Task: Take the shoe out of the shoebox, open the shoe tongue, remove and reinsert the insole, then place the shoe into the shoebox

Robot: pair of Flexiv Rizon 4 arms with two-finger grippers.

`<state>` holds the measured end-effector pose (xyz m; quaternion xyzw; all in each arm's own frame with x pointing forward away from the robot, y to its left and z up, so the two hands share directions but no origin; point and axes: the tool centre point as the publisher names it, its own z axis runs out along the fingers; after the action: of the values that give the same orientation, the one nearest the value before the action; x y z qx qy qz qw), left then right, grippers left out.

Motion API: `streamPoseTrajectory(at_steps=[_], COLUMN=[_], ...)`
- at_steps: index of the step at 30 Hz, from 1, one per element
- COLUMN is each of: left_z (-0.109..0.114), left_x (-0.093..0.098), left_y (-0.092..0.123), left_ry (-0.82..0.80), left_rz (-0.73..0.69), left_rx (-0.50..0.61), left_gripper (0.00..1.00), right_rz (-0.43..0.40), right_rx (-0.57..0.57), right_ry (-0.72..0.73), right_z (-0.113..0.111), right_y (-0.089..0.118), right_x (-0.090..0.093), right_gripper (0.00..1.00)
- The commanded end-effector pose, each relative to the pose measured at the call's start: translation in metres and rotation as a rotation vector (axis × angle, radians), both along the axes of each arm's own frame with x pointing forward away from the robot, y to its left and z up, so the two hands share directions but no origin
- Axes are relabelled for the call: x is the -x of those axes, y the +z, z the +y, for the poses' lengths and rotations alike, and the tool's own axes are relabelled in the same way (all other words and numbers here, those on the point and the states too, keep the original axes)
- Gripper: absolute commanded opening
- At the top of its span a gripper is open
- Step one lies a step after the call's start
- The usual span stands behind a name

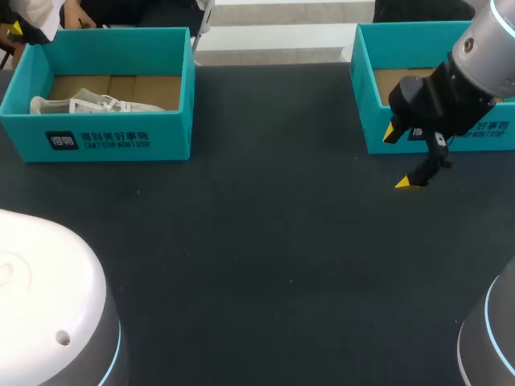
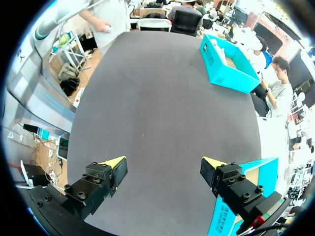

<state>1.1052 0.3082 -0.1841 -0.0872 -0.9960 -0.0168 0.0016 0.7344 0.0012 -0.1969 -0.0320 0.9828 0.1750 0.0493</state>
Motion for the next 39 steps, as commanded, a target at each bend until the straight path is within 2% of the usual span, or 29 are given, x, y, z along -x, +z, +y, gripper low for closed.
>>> streamPoseTrajectory(at_steps=[1,4,10,13,17,20,29,39], left_z=[0.0,0.002,0.022,0.036,0.045,0.051,0.061,0.062], left_x=[0.0,0.0,-0.006,-0.022,-0.036,-0.036,-0.018,-0.015], left_y=[0.002,0.001,0.0,0.006,0.015,0.017,0.014,0.015], left_ry=[-0.001,-0.047,-0.434,-0.656,-0.857,-0.992,-1.158,-1.144], left_rz=[-0.001,-0.019,0.055,0.12,0.154,0.164,0.145,0.132], left_rx=[-0.001,-0.014,-0.031,0.022,-0.04,-0.066,-0.129,-0.135], left_gripper=[0.0,0.0,0.0,0.0,0.0,0.0,0.0,0.0], right_rz=[0.001,0.001,0.001,0.001,0.001,0.001,0.001,0.001], right_rx=[0.001,0.001,0.001,0.001,0.001,0.001,0.001,0.001], right_ry=[0.0,0.0,0.0,0.0,0.0,0.0,0.0,0.0], right_z=[0.001,0.001,0.001,0.001,0.001,0.001,0.001,0.001], right_y=[-0.001,-0.001,-0.001,-0.001,-0.001,-0.001,-0.001,-0.001], right_x=[-0.001,-0.001,-0.001,-0.001,-0.001,-0.001,-0.001,-0.001], right_gripper=[1.0,1.0,1.0,1.0,1.0,1.0,1.0,1.0])
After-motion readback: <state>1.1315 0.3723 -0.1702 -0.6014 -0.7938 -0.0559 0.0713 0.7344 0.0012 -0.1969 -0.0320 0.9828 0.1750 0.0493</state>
